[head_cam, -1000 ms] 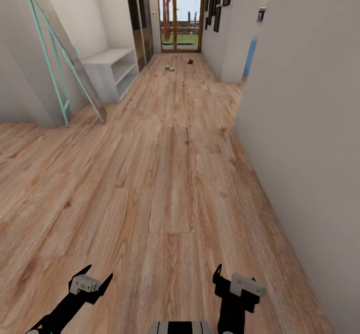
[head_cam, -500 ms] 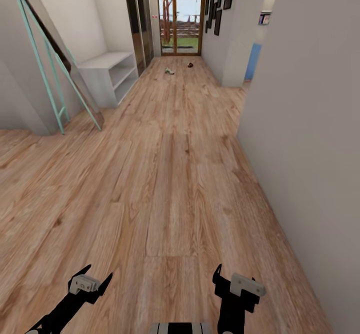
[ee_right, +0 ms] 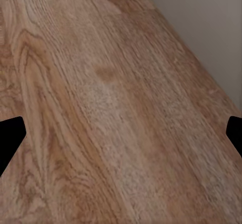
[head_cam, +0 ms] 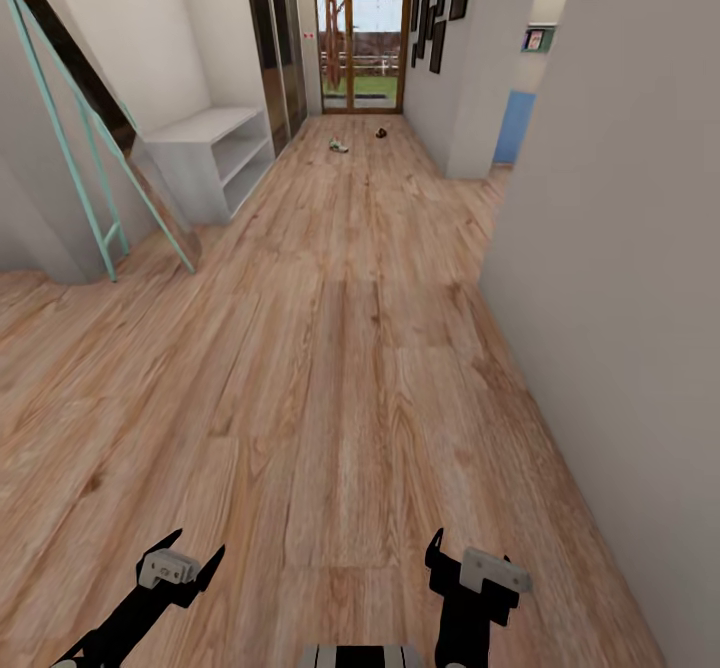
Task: Pick up the two gym shoes and the two sandals from the corridor floor and place them onto the hallstand (shoe rack) in the corridor, making sure they are on the rack and not on the floor. Arrange them so the two gym shoes are next to each other and the two sandals are next to each other.
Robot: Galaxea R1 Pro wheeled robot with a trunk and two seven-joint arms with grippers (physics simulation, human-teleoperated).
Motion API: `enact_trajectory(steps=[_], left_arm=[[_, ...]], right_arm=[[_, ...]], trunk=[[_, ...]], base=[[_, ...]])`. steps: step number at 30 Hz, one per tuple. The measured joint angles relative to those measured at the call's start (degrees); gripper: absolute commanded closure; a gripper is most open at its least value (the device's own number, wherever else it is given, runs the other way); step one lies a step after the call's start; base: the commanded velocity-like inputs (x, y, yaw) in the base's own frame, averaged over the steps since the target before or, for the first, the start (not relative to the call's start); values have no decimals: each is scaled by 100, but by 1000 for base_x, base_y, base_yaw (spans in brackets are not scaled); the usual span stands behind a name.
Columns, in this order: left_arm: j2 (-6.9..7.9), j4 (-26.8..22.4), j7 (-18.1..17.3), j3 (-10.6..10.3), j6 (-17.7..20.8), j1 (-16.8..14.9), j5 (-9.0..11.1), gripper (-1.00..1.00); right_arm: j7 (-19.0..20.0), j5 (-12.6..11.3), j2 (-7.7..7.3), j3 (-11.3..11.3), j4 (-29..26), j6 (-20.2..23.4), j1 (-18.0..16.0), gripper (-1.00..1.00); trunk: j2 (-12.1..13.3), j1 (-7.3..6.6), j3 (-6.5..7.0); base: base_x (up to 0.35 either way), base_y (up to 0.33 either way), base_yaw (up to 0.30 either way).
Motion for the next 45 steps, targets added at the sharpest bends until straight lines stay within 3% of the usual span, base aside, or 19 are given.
enact_trajectory(steps=[13, 45], left_arm=[[0, 0, 4, 4, -1, 0, -4, -100], [0, 0, 4, 14, 1, 0, -15, -100]], right_arm=[[62, -2, 18, -1, 480, 4, -69, -100], [36, -7, 81, -25, 531, -116, -79, -100]], trunk=[[0, 0, 1], [0, 0, 1]], base=[[326, 0, 0], [326, 0, 0]])
